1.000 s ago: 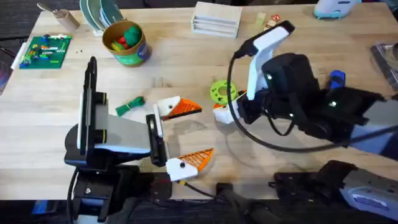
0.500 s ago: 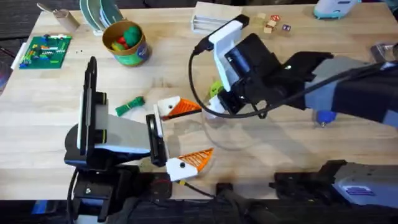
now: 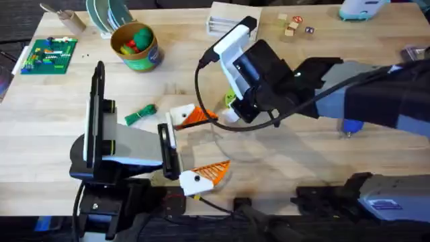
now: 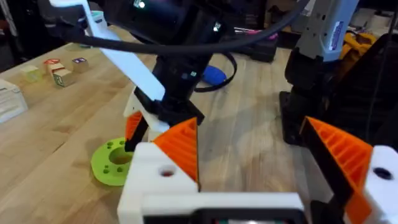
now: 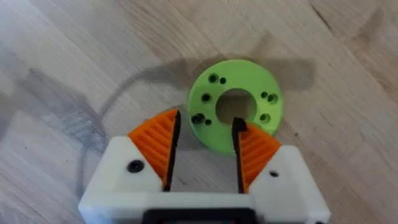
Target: Pick up the gripper from the table and insert it into the empty holder that is missing its gripper. Then pick up a screw, insert it into the mounting hole, and use the screwdriver to tighten it. Finally, clean up the table by picking up the vegetable and placing it into the bucket.
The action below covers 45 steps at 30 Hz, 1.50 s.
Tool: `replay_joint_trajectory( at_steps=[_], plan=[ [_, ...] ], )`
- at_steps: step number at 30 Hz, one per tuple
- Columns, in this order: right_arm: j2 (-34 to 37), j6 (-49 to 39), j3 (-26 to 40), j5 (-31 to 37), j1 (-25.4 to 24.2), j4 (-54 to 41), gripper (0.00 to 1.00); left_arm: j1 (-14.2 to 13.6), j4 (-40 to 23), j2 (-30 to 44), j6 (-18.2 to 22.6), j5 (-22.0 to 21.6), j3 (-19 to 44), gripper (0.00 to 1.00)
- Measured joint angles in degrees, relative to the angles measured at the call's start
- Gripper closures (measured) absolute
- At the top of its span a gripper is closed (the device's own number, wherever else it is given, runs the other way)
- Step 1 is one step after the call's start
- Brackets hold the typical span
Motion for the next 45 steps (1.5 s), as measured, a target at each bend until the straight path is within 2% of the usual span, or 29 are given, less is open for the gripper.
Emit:
replay_joint_trajectory(
  at_steps=[13,24,34,42,45],
  plan=[
    [0.1,-1.6,0.0,0.9,0.0,0.0,0.553,0.0,0.0,0.0,0.0,0.0,0.0,0.008],
    [0.1,-3.6,0.0,5.3,1.2,0.1,0.55,0.0,0.0,0.0,0.0,0.0,0.0,0.008],
    [0.1,-4.0,0.0,5.4,2.8,1.0,0.549,0.0,0.0,0.0,0.0,0.0,0.0,0.008],
    [0.1,-4.1,0.0,5.2,4.2,1.0,0.596,0.0,0.0,0.0,0.0,0.0,0.0,0.008],
    [0.1,-4.2,0.0,5.2,4.2,1.0,0.644,0.0,0.0,0.0,0.0,0.0,0.0,0.009]
  ],
)
